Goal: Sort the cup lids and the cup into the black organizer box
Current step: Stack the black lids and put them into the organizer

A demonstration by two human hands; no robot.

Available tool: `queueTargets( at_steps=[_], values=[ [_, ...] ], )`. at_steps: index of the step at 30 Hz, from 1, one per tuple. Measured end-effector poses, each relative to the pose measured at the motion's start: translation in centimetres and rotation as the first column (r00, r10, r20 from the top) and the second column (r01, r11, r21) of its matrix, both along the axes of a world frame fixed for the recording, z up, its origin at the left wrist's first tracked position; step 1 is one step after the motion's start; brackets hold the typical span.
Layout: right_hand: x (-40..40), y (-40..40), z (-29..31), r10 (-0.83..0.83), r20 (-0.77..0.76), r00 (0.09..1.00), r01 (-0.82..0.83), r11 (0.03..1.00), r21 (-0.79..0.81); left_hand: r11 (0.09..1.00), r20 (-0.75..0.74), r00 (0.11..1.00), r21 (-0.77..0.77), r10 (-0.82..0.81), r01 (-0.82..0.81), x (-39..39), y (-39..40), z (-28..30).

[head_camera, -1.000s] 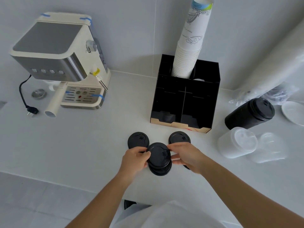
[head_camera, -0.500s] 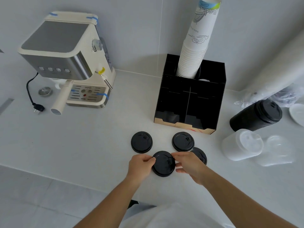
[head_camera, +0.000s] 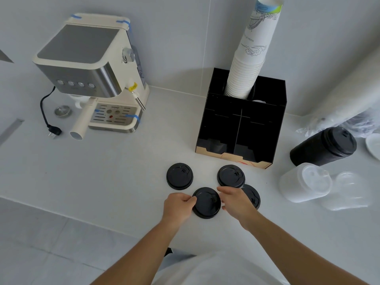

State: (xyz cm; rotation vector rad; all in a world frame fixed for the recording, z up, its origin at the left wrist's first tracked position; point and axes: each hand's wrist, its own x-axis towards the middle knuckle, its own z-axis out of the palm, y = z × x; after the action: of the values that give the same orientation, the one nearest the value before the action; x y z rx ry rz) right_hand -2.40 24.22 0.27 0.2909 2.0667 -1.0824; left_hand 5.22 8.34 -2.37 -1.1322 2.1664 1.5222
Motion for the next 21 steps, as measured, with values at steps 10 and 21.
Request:
queueTargets(
  at_steps=[10, 21],
  values=[
    [1.1, 0.6, -0.6, -0.016, 0.038, 0.999, 0.015, 1.000, 0.006, 0.998, -0.003, 1.000, -0.050, -0.031, 0.031, -0.1, 0.2, 0.0],
    [0.8, 0.5, -0.5, -0.171, 0.092, 0.981, 0.173, 0.985, -0.023, 0.998, 0.037, 0.997, -0.001, -0.064, 0.064, -0.5, 0.1, 0.3]
  ],
)
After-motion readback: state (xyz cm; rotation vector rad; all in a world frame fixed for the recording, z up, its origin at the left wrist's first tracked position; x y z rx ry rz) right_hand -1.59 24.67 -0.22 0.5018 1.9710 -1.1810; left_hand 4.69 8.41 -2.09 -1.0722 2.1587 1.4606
